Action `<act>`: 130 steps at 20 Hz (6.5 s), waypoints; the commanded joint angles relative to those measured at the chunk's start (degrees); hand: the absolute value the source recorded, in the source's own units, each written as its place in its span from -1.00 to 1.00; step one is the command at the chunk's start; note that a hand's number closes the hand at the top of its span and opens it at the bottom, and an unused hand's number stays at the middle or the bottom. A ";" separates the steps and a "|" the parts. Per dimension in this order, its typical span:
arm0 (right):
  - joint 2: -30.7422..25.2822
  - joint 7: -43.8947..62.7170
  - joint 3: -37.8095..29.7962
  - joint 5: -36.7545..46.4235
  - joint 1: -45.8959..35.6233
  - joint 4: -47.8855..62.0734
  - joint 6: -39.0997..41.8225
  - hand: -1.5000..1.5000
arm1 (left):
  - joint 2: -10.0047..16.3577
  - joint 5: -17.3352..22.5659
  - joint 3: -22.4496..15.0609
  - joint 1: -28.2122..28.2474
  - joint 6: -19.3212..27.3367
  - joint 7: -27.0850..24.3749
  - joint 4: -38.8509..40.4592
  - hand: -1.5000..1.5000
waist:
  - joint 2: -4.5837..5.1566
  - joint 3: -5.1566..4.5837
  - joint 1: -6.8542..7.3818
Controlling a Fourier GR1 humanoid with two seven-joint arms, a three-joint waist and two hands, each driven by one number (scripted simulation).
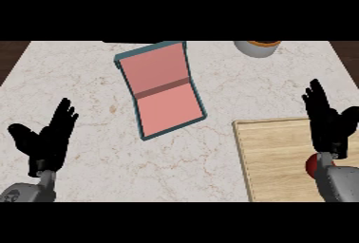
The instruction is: Pick the tomato from the tray and place it in the cardboard box
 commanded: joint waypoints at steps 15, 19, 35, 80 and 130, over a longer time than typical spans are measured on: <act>1.61 -10.20 -17.74 8.31 18.24 -17.49 -24.89 -1.00 | 5.52 -13.34 -5.37 5.56 0.09 -3.33 -4.26 0.00 | 0.26 1.71 -0.86; -9.54 5.98 -12.55 17.27 21.88 -19.47 -17.84 -1.00 | 5.60 -13.23 -4.59 2.76 -0.71 -1.79 -3.90 0.00 | 0.37 1.52 -0.60; -30.17 50.50 -2.98 12.03 27.55 -40.08 17.85 -1.00 | 3.85 -15.94 -5.89 4.84 0.26 -0.87 -6.20 0.00 | 0.45 1.57 0.43; -4.14 48.81 -0.38 38.29 19.85 -25.36 23.70 -1.00 | -7.05 -28.84 7.75 2.99 -11.45 6.10 -9.62 0.00 | 0.48 1.71 -0.10; -15.98 -48.05 9.72 19.09 -41.71 15.51 49.77 1.00 | -12.99 -33.52 5.22 -3.96 -15.80 3.77 -6.24 0.00 | 3.23 1.82 9.04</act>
